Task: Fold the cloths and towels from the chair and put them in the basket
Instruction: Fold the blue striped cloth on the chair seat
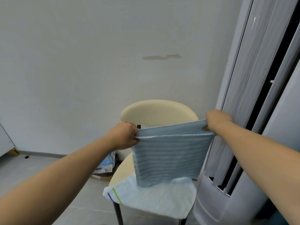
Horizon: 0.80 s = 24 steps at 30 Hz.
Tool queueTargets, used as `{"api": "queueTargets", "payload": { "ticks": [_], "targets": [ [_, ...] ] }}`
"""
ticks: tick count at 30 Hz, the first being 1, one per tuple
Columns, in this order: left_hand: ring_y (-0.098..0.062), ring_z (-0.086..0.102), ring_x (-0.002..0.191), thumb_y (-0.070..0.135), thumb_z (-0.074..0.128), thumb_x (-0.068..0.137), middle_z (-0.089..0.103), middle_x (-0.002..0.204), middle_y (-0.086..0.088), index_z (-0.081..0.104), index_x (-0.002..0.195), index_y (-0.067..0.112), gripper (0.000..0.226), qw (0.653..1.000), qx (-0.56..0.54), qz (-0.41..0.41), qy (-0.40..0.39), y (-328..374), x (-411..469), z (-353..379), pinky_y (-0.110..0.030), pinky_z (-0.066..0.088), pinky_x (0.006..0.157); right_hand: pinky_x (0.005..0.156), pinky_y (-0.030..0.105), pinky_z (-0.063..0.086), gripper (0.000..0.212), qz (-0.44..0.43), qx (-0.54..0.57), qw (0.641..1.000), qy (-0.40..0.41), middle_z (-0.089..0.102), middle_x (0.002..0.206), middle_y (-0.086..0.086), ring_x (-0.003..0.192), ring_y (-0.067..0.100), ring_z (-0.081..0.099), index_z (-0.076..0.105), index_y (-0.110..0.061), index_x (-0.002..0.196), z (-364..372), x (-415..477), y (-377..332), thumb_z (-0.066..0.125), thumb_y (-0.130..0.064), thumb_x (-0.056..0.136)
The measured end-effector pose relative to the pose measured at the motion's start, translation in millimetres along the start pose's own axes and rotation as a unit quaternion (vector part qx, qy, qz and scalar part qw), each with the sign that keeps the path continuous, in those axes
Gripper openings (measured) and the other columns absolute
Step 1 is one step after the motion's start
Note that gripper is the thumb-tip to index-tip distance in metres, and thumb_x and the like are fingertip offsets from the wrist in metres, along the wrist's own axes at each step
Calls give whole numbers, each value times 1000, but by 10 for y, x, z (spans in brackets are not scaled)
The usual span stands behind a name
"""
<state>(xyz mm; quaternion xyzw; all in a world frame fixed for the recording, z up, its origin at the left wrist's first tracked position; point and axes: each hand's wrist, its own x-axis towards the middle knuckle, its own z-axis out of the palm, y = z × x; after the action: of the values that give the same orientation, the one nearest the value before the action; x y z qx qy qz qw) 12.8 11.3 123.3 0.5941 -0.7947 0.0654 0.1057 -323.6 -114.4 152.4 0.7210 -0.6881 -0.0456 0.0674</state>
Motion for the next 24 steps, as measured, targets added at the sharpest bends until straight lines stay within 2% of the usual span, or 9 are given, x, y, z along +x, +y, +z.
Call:
{"api": "queueTargets", "payload": {
  "ticks": [4,8,13,16,19,21,24],
  "targets": [
    [-21,48,67,36,68,85,47,66,3,57,62,13,35,998,43,-44,33,-10,39,-47,-34,49,68,65,29,46,40,-2,-5,1000,-1,55,94,3,83,24,57,66,-14,108,36,-11,16,71,-46,85],
    [-23,42,57,34,75,80,43,53,0,41,53,18,47,995,-18,-67,75,-50,34,-76,-30,36,57,67,30,46,44,-5,6,1000,5,62,111,6,98,26,64,64,-14,111,57,-27,32,71,-49,84],
    [-6,45,54,19,79,69,57,59,5,59,63,22,21,966,-163,-140,142,-73,27,-110,-17,36,54,65,30,47,49,-5,27,1000,-10,56,96,3,85,23,58,63,-17,109,108,-33,49,72,-56,80],
    [-9,44,57,16,80,70,58,64,3,61,67,22,20,956,-206,-153,139,-104,33,-135,-23,38,55,67,29,49,48,-7,34,999,-31,50,87,-1,82,22,57,60,-20,99,151,-32,55,70,-62,79],
    [-13,47,59,14,84,70,59,64,1,64,67,22,21,929,-285,-184,146,-159,34,-147,-26,41,58,70,29,50,44,9,29,998,-52,50,84,-2,83,21,58,51,-22,84,163,-64,61,67,-63,80],
    [-16,50,62,8,86,70,61,68,-6,64,69,12,22,899,-361,-208,138,-158,31,-181,-29,44,62,70,29,52,37,19,21,997,-74,53,83,-1,75,19,59,51,-21,78,171,-65,64,67,-54,84],
    [-17,46,60,1,85,70,55,61,-5,58,69,2,27,860,-428,-244,137,-146,34,-235,-27,40,58,63,31,57,22,39,48,989,-135,60,82,7,62,20,60,60,-12,86,208,-2,45,69,-33,86]
  ]
}}
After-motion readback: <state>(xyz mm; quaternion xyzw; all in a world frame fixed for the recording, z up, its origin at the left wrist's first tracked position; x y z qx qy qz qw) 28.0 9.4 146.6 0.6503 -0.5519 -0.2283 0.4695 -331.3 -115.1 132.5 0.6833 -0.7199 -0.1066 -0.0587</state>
